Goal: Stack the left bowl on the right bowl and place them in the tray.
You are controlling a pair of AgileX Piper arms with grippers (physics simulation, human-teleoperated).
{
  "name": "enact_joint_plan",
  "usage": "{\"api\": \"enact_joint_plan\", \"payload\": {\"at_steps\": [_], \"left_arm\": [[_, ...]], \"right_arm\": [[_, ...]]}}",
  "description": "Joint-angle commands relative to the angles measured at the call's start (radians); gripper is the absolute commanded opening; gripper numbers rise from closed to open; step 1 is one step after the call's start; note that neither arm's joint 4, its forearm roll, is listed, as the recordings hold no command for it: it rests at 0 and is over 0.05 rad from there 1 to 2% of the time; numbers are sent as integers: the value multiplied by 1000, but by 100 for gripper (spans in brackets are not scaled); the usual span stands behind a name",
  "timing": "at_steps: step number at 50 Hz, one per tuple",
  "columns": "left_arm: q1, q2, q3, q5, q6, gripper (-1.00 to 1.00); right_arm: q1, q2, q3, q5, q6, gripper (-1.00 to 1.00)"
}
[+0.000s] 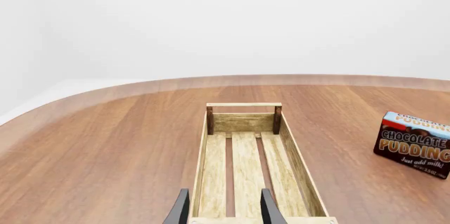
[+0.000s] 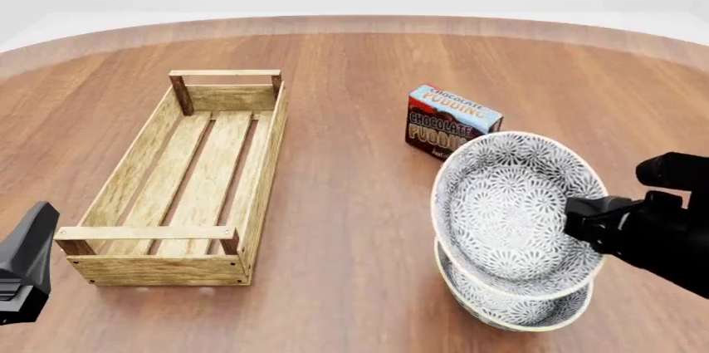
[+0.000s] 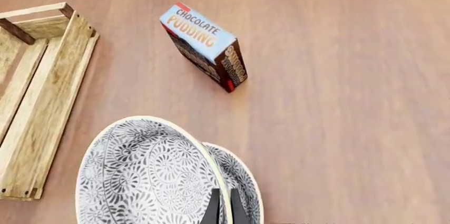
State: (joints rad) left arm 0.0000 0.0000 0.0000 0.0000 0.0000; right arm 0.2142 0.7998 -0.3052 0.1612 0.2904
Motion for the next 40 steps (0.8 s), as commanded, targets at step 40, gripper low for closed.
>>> {"api": "enact_joint_plan", "payload": {"at_steps": [40], "left_arm": [[0,0,0,0,0,100]], "right_arm": [[-41,65,119,-162,43,-100]]}}
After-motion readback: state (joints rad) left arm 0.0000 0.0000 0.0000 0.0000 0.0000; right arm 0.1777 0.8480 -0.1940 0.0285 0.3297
